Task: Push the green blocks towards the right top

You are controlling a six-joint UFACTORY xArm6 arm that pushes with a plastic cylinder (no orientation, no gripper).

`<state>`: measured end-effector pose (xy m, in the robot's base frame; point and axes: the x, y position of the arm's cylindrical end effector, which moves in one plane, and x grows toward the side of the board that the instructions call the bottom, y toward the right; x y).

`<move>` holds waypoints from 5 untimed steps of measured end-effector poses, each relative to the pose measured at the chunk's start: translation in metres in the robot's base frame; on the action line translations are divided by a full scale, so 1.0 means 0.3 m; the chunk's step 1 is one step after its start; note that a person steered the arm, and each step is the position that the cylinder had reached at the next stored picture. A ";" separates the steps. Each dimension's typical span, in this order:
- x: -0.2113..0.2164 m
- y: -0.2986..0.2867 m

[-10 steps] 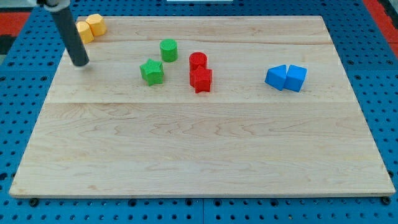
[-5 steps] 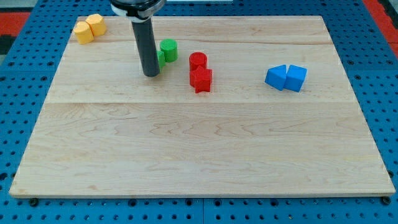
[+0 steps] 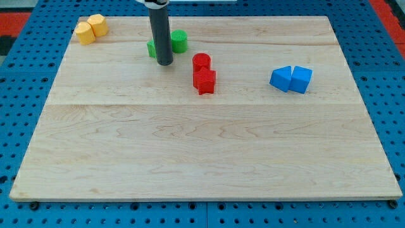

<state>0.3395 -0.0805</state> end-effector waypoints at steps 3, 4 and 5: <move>-0.071 -0.114; -0.119 -0.015; -0.169 0.083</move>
<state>0.2887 -0.0555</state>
